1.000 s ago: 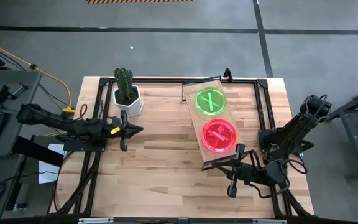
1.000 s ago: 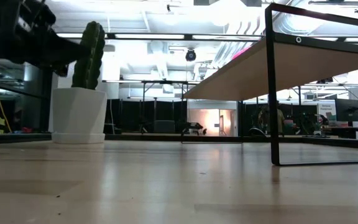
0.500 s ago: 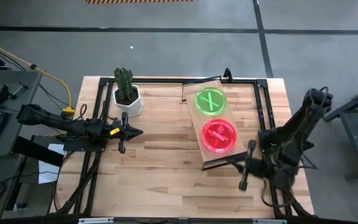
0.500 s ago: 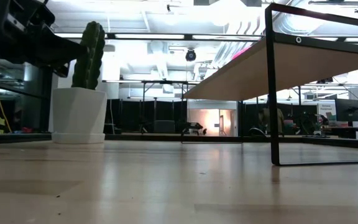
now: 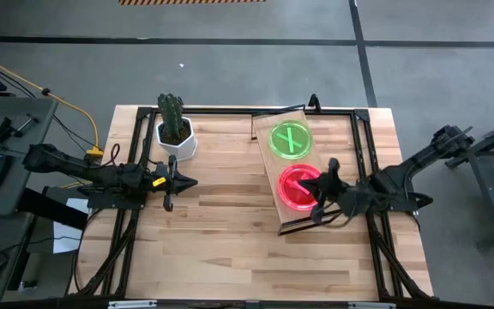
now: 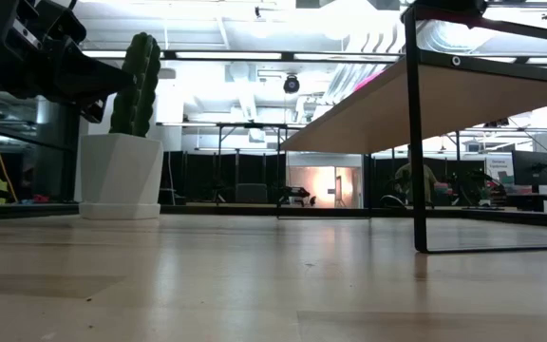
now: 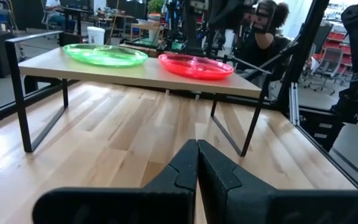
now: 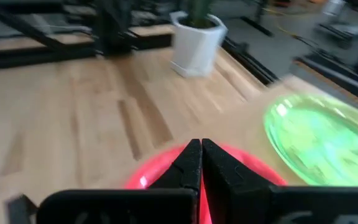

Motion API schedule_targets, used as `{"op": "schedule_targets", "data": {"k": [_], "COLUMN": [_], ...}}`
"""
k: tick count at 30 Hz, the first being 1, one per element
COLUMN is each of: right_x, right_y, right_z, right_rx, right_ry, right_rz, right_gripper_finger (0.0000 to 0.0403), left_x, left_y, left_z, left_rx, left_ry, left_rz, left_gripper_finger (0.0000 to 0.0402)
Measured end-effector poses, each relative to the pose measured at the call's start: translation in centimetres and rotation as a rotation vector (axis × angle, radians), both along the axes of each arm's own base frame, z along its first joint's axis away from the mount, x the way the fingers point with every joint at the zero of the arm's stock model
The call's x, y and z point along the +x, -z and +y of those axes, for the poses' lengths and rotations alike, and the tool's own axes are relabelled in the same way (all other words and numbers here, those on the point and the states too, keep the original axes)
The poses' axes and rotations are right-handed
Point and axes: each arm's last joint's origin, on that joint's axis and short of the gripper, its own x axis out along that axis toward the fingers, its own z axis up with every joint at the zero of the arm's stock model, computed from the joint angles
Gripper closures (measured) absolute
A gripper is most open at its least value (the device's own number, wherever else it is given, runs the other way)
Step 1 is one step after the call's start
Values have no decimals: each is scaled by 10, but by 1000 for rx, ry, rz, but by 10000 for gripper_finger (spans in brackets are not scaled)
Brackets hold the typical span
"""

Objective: Place and stack plates onto a shelf
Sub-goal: Return to Home Position

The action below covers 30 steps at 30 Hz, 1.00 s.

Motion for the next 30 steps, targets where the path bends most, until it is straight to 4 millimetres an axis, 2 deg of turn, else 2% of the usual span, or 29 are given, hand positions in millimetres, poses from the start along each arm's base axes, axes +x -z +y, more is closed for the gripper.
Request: {"op": "schedule_targets", "data": {"k": [6, 11, 14, 17, 24, 26, 30], "right_x": [9, 3, -11, -33, -90, -99, -103], "right_y": [-23, -27, -9, 9, 21, 29, 62], "right_z": [-17, -31, -39, -51, -75, -78, -78], "right_rx": [-10, -15, -1, 19, 45, 49, 60], "right_ry": [-170, -209, -266, -280, -295, -310, -334], "right_rz": [-83, -131, -203, -309, -580, -624, -632], "right_gripper_finger": [403, 403, 403, 403, 403, 403, 403], "left_x": [0, 0, 0, 0, 0, 0, 0], "left_y": [0, 0, 0, 0, 0, 0, 0], "left_z": [0, 0, 0, 0, 0, 0, 0], "left_rx": [1, 1, 1, 1, 2, 2, 3], "left_ry": [0, 0, 0, 0, 0, 0, -1], "left_rz": [3, 3, 3, 4, 4, 4, 5], "left_gripper_finger": [401, 401, 401, 401, 401, 401, 401]}}
